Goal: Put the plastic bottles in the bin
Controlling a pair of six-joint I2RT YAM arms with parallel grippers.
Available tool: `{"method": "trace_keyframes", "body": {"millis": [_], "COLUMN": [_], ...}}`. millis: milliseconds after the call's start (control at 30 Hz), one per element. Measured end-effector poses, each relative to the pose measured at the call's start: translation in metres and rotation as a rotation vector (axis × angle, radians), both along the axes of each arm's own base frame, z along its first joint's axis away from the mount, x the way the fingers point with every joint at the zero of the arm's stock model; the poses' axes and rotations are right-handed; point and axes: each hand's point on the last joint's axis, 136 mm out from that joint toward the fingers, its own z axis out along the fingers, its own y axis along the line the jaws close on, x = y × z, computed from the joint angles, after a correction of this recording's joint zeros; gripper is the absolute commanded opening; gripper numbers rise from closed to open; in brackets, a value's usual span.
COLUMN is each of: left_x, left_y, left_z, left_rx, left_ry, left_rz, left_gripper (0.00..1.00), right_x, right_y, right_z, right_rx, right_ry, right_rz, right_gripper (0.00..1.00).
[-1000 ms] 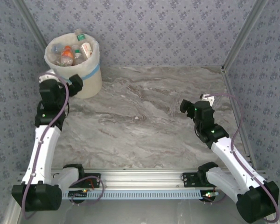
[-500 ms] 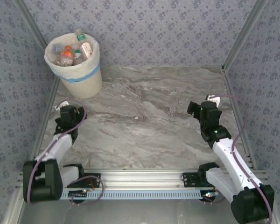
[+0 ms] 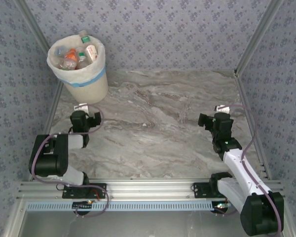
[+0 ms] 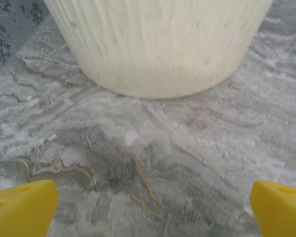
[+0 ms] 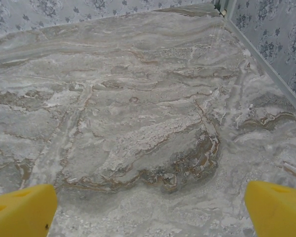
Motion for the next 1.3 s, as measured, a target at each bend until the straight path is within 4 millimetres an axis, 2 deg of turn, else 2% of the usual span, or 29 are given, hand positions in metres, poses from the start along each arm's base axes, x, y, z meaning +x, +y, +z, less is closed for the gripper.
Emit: {"method": "trace_keyframes", "body": {"millis": [67,267,367,533,633,700,800,967,1300], "left_x": [-0.002,0.001,0.002,0.002,0.002,0.002,0.002,0.002,0.003], "left_y": [0.003,0.019,0.021,0.021,0.020,0.020,0.020,0.020,0.019], "left_z": [-0.004,0.011,0.014,0.015,0.015,0.015,0.015,0.015,0.015], "left_rx": [0.009,0.040,0.045,0.048,0.048,0.048,0.048,0.048,0.044], "left_ry": [-0.001,-0.066,-0.081,-0.083,-0.085,-0.085,-0.085,-0.085,-0.085], "left_rz": [0.018,0.105,0.120,0.123,0.121,0.121,0.121,0.121,0.112], "left_gripper": [0.99,1.00,0.99,1.00,1.00,0.99,1.00,0.99,1.00], "right_x": [0.001,0.011,0.020,0.046,0.053,0.052,0.053,0.074,0.074], "right_y": [-0.006,-0.031,-0.035,-0.027,-0.020,-0.015,-0.009,-0.013,-0.010], "right_z": [-0.011,-0.060,-0.079,-0.070,-0.067,-0.076,-0.097,-0.076,-0.077], "right_rx": [-0.012,-0.037,-0.040,-0.051,-0.063,-0.075,-0.078,-0.065,-0.061], "right_ry": [0.010,0.074,0.101,-0.006,-0.075,-0.086,-0.011,-0.065,-0.055], "right_rz": [-0.013,-0.071,-0.056,0.016,0.059,0.081,0.112,0.122,0.140], "right_gripper": [1.00,1.00,1.00,1.00,1.00,1.00,1.00,1.00,1.00]}}
